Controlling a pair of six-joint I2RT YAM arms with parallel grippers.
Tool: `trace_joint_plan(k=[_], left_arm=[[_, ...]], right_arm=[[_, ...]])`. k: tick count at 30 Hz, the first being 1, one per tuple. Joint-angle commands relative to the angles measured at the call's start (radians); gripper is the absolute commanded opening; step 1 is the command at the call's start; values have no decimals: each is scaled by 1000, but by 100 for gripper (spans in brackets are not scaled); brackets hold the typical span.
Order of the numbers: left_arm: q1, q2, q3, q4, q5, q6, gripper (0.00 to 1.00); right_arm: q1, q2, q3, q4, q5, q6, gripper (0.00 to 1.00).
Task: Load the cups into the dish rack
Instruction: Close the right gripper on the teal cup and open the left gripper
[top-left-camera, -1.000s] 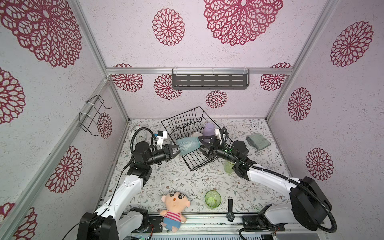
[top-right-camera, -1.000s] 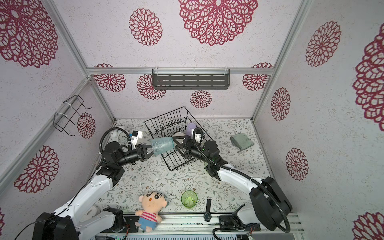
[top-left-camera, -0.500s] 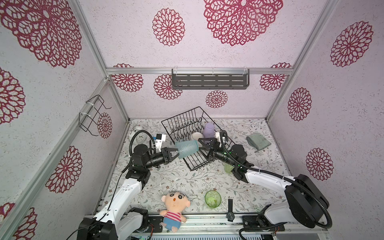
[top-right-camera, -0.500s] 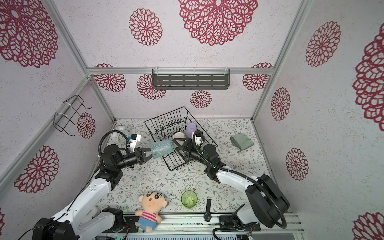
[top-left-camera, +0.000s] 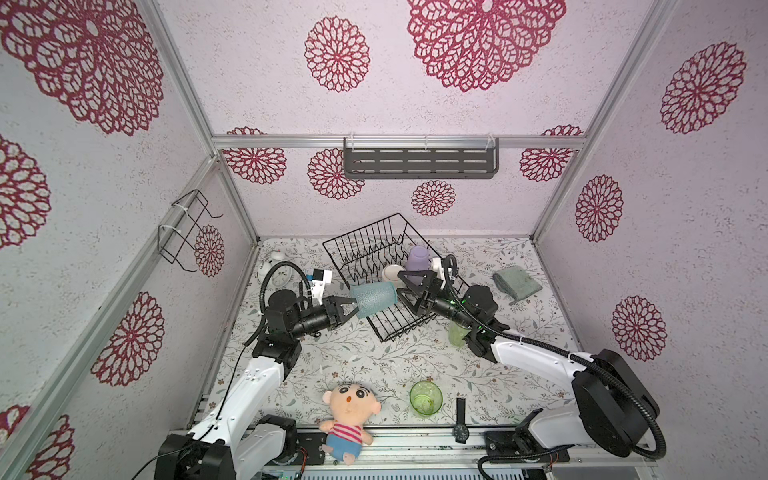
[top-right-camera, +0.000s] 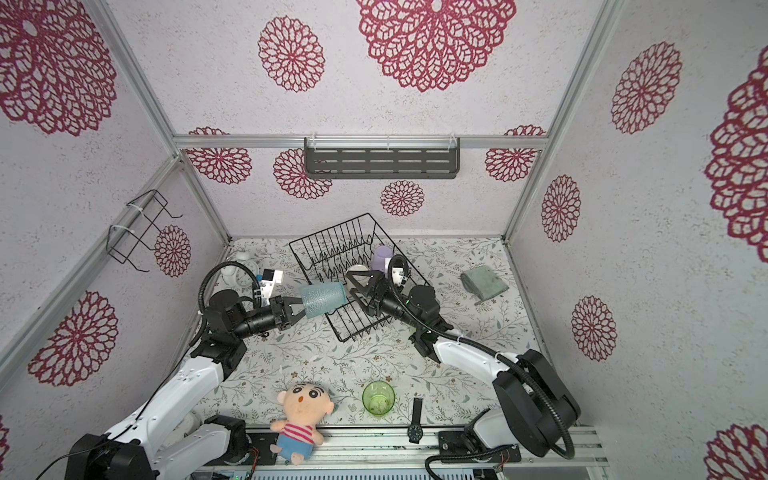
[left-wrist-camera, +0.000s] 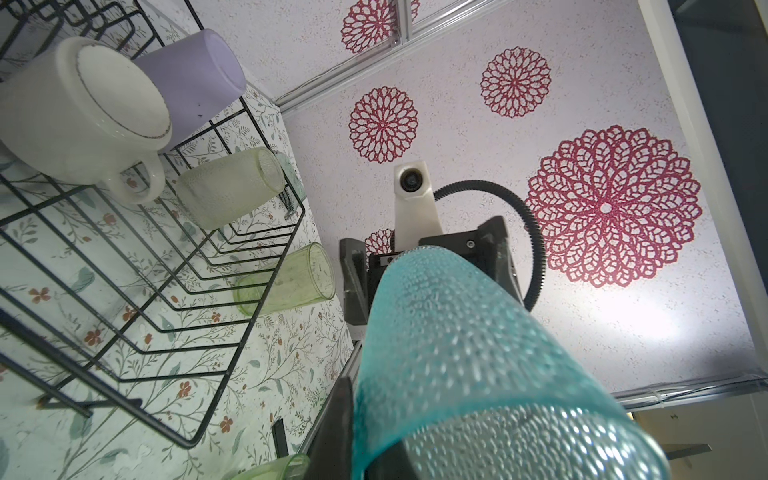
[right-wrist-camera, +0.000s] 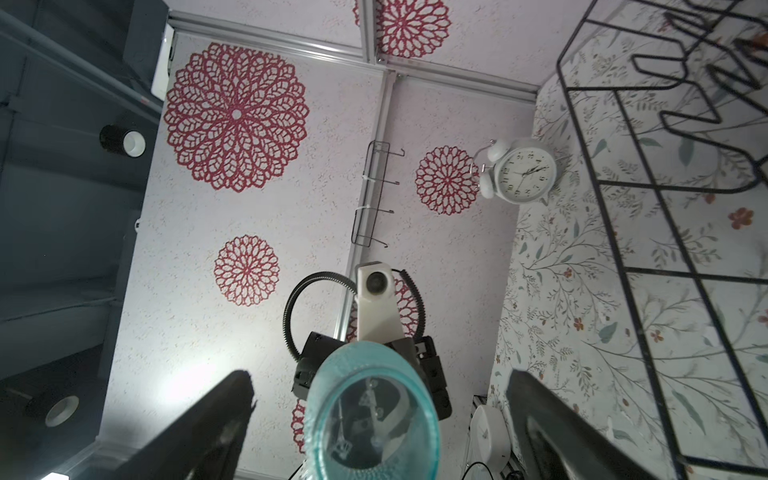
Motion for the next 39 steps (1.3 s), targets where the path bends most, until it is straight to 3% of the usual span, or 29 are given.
trace_joint_plan(k=[1, 8, 15, 28, 30, 34, 39], left_arm=[[1, 14, 1, 62, -4, -7, 0], [0, 35, 12, 95, 6, -27, 0], [-5, 44, -4, 110, 1, -41, 0], [-11, 47, -12, 122, -1, -48, 0], [-10, 51, -9, 117, -4, -45, 11], [-10, 58, -7, 101, -7, -37, 22], [2, 46, -4, 59, -17, -16, 49]], right_arm=[[15, 17, 32, 114, -43, -29, 99], [57, 94, 59, 157, -72, -28, 98], [96, 145, 118, 212, -137, -31, 83], [114, 163, 136, 196, -145, -41, 70], [114, 162, 135, 183, -140, -50, 67], [109, 153, 144, 118, -135, -101, 63], [103, 100, 187, -171, -88, -329, 62]])
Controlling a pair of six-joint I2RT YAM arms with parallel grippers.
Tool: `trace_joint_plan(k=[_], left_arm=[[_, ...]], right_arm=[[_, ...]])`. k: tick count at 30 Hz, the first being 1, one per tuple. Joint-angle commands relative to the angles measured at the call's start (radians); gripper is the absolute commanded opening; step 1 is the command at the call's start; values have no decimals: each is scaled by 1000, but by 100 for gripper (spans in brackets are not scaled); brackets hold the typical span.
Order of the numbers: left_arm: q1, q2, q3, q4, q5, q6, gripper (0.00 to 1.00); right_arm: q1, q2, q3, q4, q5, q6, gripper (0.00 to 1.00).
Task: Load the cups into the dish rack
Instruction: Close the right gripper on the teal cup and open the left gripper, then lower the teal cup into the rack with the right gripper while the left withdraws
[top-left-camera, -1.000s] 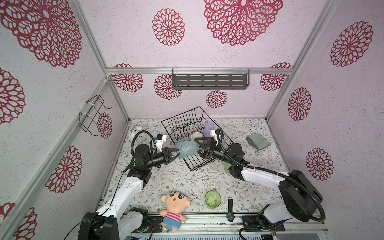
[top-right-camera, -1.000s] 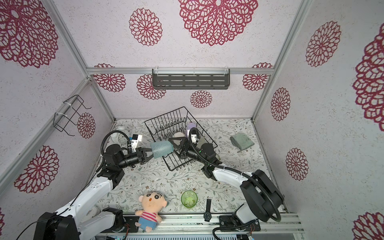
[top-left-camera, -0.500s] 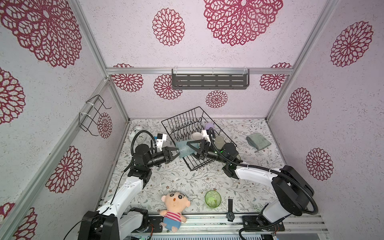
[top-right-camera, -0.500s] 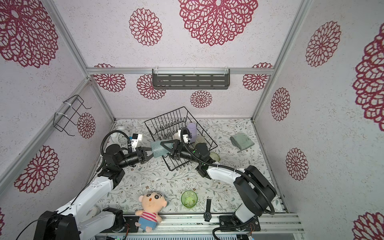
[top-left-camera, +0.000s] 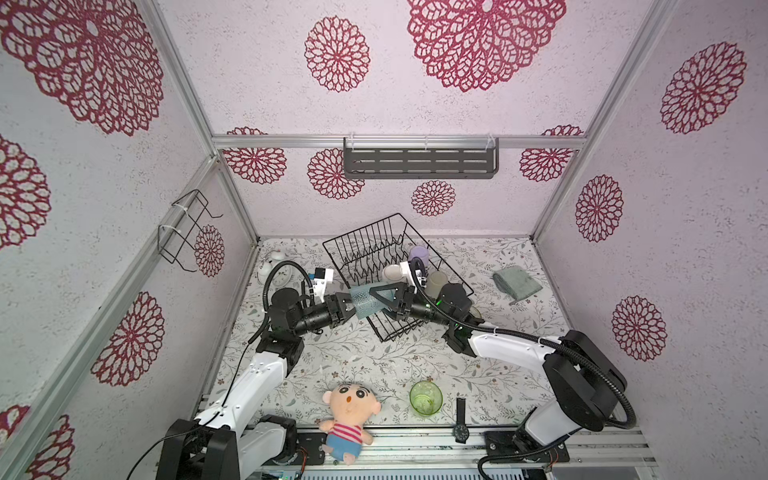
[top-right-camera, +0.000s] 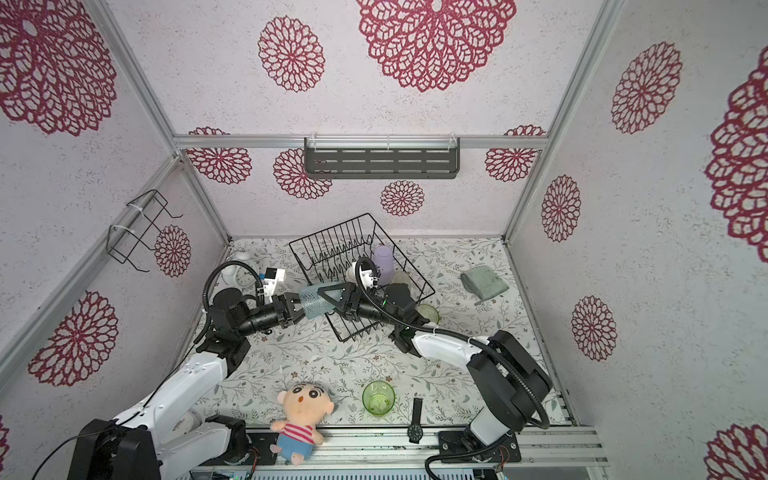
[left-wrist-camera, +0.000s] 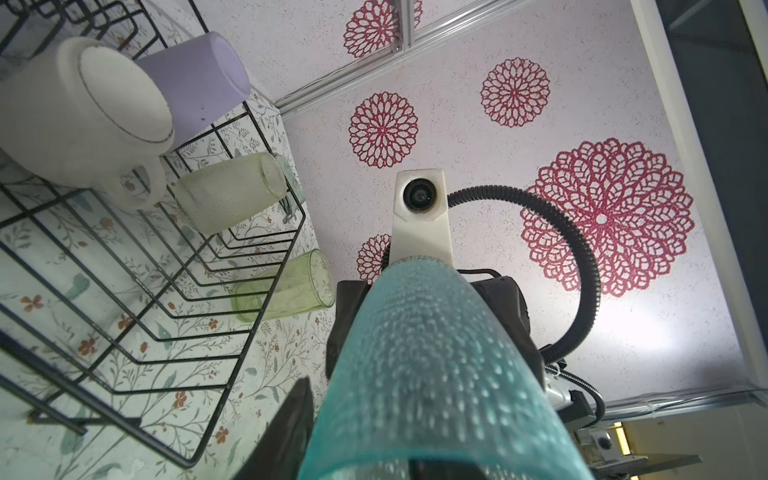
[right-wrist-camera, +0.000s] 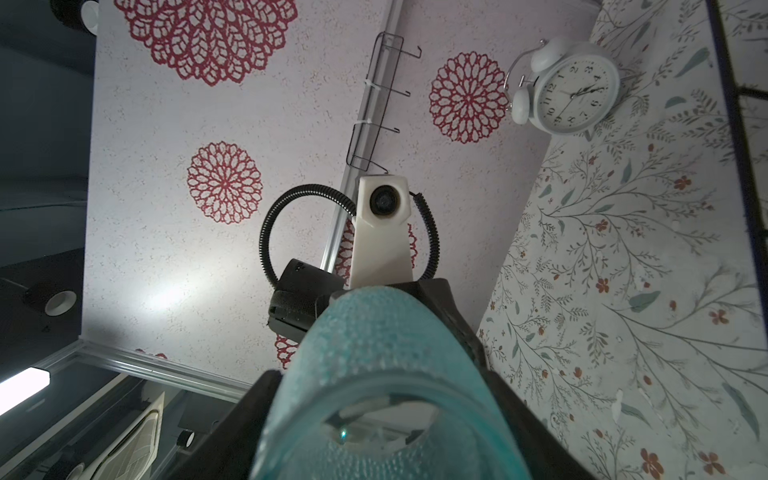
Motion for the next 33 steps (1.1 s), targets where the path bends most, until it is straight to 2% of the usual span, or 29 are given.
trace_joint_plan(k=[1, 3, 8, 15, 20, 26, 33], left_arm=[[9, -16, -2, -28, -15, 27, 54], [18, -37, 5, -93, -34, 66, 62], [48, -100, 17, -245, -100, 149, 72], [76, -159, 26, -396, -179, 224, 76], [81, -183, 44, -505, -240, 274, 77], [82, -213, 58, -588, -320, 310, 78], [84, -234, 58, -632, -355, 322, 79]], right_arm=[[-4, -74, 60, -193, 50, -218, 62], [-13, -98, 74, -298, 88, -293, 62], [-52, -138, 100, -488, 153, -406, 62], [-123, -179, 140, -727, 257, -540, 62], [-125, -172, 258, -1034, 486, -746, 63], [-125, -124, 358, -1183, 586, -862, 63], [-105, -47, 442, -1295, 700, -939, 62]])
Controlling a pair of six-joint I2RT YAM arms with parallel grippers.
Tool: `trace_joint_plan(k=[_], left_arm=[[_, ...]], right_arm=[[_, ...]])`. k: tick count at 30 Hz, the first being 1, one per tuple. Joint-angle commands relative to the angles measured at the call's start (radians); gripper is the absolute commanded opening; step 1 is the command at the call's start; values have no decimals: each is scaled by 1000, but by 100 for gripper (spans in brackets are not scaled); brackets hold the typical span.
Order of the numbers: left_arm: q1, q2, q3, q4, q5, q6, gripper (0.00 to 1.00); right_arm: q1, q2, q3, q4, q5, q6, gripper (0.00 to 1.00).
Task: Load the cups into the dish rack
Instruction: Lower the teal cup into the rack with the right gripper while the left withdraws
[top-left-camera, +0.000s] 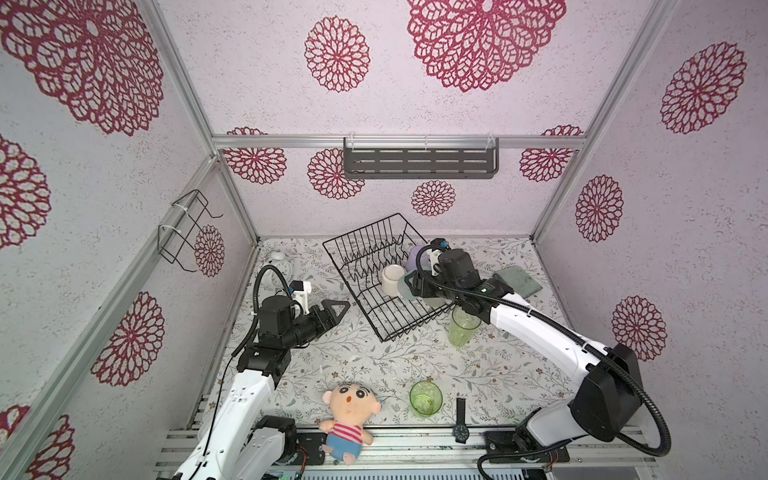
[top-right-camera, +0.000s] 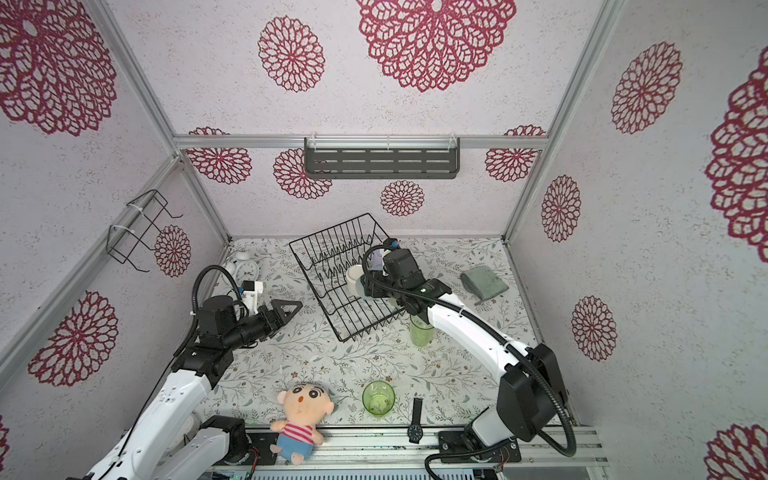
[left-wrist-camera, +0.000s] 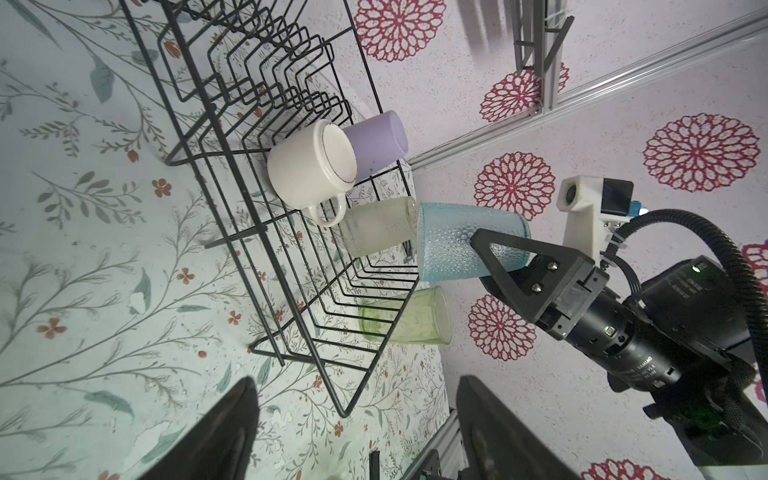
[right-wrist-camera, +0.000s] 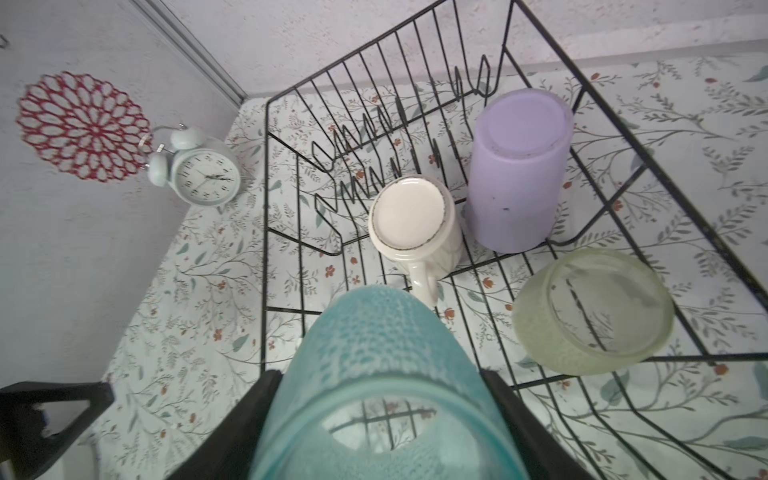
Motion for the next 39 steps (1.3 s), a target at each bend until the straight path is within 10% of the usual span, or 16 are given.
trace_joint_plan(k=[1, 39], left_arm=[[8, -23, 21, -47, -35, 32, 79], [9, -49, 7, -108, -68, 62, 80]], right_arm=[[16, 28, 51, -94, 114, -85, 62], [58, 340, 146, -189, 187, -127, 72]])
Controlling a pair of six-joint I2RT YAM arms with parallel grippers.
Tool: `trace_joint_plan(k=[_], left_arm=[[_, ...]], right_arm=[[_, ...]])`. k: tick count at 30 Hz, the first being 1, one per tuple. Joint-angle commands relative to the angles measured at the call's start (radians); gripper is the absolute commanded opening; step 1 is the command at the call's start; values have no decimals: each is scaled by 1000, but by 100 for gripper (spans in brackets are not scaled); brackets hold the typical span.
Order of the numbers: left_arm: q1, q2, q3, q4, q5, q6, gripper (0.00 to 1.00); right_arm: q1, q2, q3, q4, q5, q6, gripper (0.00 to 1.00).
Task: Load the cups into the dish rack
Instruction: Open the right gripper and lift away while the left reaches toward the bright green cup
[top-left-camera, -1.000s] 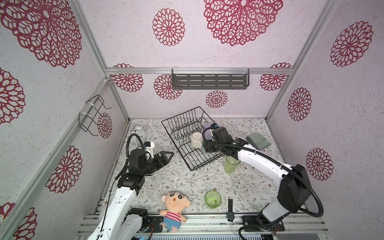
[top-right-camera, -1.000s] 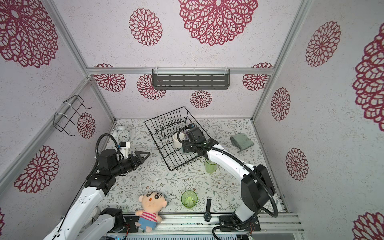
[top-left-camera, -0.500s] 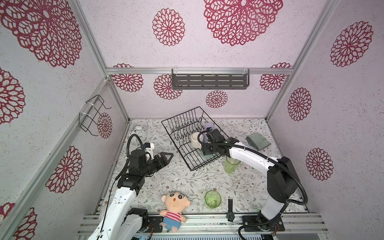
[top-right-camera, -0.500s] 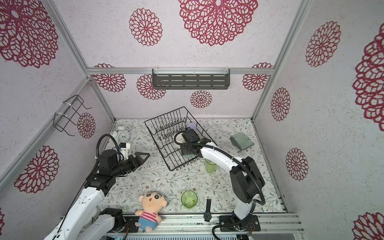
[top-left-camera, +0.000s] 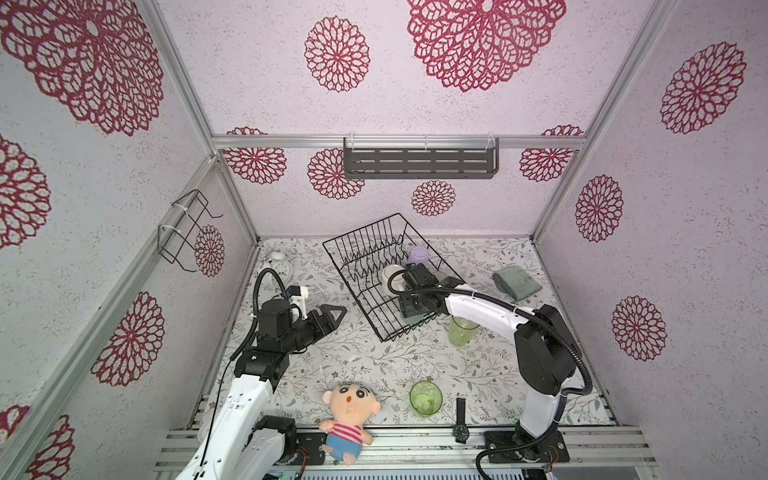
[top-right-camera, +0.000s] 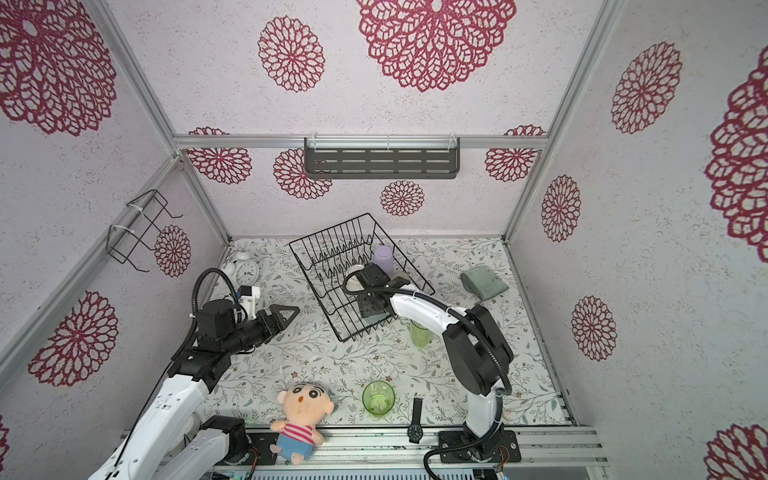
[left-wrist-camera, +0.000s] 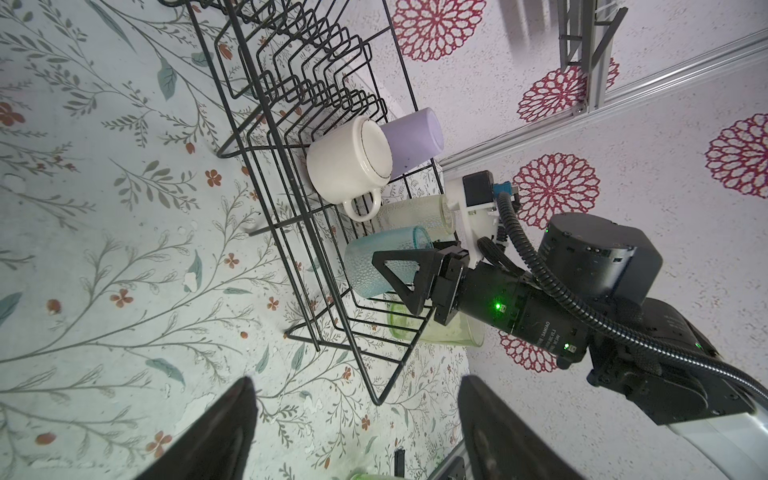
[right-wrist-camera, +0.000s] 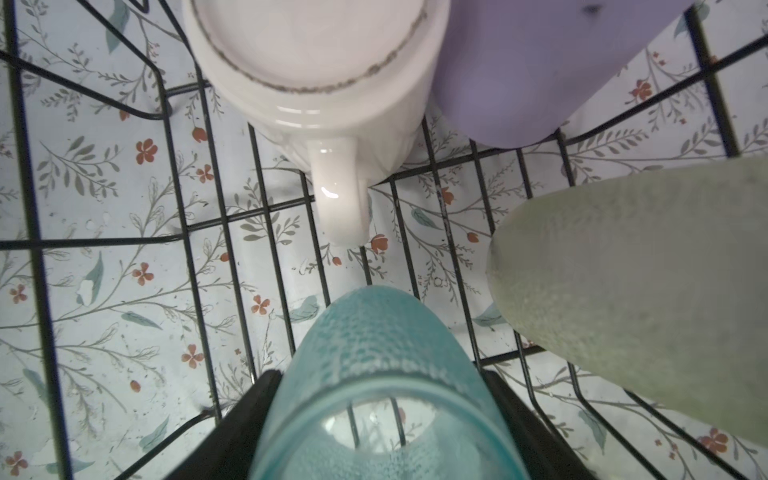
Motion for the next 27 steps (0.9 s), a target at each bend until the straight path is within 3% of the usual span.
trace_joint_plan(k=[1, 11, 18, 23, 27], left_arm=[[9, -10, 7, -1, -4, 17, 80], [9, -13, 12, 22, 61, 7, 81], [-10, -22, 3, 50, 134, 5, 81], [-98, -39, 18, 14, 93, 45, 77], [-211, -26, 73, -79, 33, 112, 76]], right_arm=[[2, -3, 24, 0, 35, -14, 74], [1, -22, 31, -1, 9, -14, 85], [2, -125, 13, 14, -14, -6, 93], [2, -266, -62, 85, 27, 10, 94], [-3, -442, -232, 260, 138, 9, 95]])
